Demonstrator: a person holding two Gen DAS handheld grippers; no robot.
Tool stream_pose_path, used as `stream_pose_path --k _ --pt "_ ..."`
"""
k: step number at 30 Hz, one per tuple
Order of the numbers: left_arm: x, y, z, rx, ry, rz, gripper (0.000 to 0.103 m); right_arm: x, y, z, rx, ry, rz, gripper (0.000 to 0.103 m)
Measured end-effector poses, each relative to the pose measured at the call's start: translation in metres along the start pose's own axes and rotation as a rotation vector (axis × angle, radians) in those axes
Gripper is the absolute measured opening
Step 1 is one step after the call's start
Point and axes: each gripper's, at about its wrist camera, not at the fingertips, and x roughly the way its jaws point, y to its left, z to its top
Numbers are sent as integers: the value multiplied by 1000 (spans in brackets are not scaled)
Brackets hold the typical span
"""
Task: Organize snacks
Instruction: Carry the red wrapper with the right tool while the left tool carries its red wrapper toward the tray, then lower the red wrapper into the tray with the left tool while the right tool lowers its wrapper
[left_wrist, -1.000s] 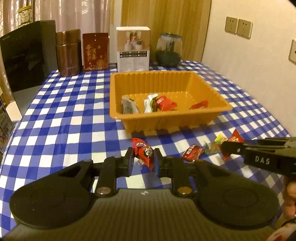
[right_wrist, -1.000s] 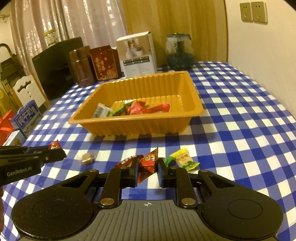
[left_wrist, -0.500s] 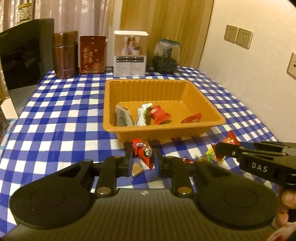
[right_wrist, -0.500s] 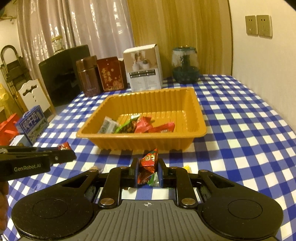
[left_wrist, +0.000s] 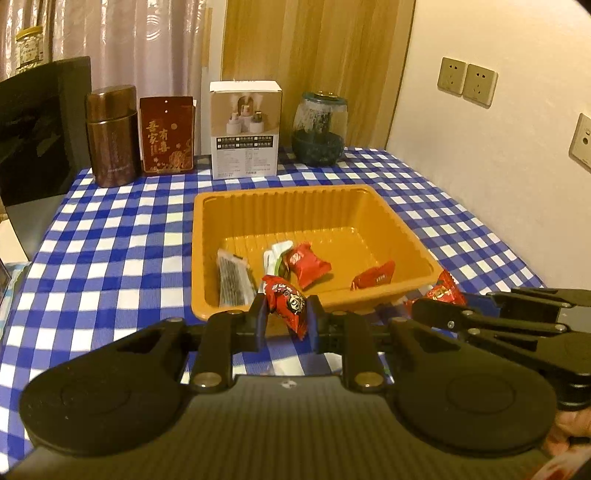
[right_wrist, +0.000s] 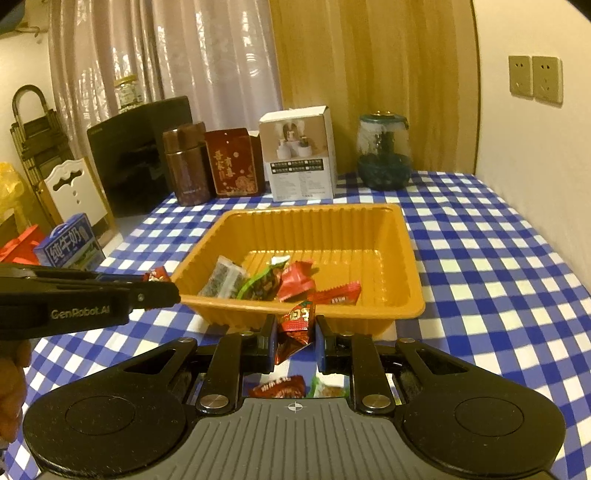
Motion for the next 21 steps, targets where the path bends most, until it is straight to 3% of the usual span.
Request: stream_pose_path --k 14,21 --pt "26 8 25 -11 -1 -3 20 31 -13 45 -10 -18 1 21" --pt "51 12 37 -25 35 14 20 54 -29 58 25 8 -13 21"
